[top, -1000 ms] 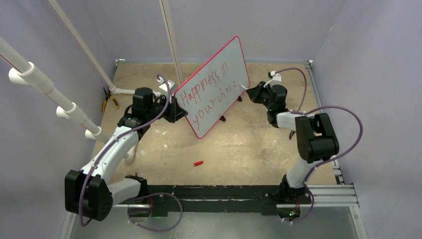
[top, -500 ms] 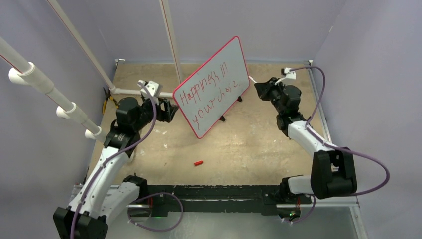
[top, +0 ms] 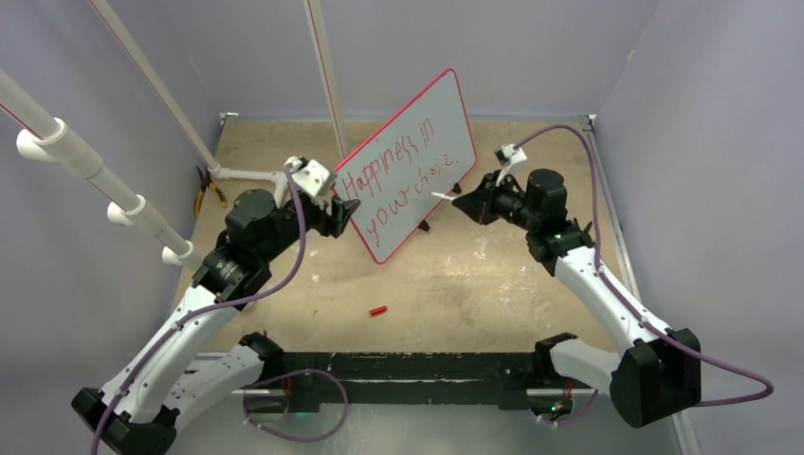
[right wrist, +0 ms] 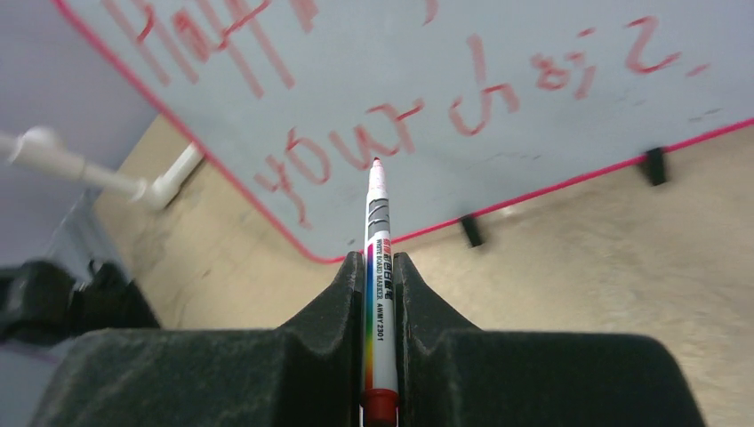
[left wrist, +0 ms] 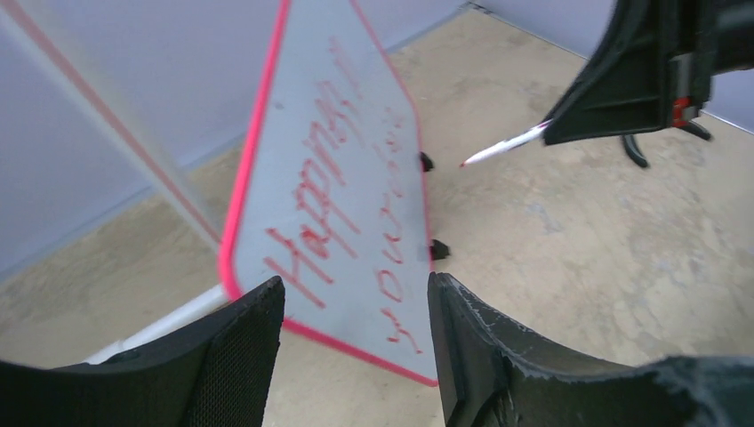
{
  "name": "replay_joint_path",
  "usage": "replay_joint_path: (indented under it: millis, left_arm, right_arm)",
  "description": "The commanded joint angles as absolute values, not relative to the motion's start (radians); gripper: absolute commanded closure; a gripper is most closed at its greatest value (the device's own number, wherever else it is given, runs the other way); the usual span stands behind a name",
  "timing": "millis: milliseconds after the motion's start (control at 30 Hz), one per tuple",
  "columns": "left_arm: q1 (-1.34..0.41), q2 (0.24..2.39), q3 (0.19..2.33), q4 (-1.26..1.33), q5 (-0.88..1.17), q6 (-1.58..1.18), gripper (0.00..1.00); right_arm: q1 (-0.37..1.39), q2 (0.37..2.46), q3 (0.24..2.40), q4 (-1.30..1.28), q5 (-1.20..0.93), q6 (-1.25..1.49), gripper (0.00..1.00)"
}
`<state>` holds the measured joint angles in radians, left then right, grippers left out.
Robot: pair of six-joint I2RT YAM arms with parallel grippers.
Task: Write a sentence on the whiteboard
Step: Pass from the right arm to the left
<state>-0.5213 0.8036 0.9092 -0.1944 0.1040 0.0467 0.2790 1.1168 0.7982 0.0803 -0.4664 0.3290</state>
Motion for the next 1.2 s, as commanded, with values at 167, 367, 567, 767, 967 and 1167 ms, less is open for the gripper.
replay_joint_path:
  millis: [167,367,567,767,967,1167]
  left_arm:
    - [-0.728,0.967,1.056,-0.287,0.331,0.098,0.41]
    - [-0.796,1.104,1.016,-0.248,0.525,0.087,0.38]
    - [-0.804,1.157,0.980,-0.253,0.472,0.121,0.36]
    - [-0.805,1.179,0.946,-0.299,0.455,0.147,0.37]
    - [-0.805,1.187,0.928,-0.275,0.436,0.140,0.39]
    - [-0.805,1.202,0.931,-0.264,0.472,0.127,0.50]
  right_arm:
    - [0.347,1.087,0.869,-0.144,-0.720,0.187,1.00]
    - [0.444,1.129,0.916,-0.217,-0.751,0.108,1.00]
    - [0.530,1.173,0.947,-0.253,-0.731,0.066,1.00]
    - [0.537,1.169,0.977,-0.261,-0.782,0.062,1.00]
    - [0.557,1.178,1.003,-0.291,-0.830,0.046,1.00]
    - [0.577,1.197,1.021,-0.318,-0.834,0.030,1.00]
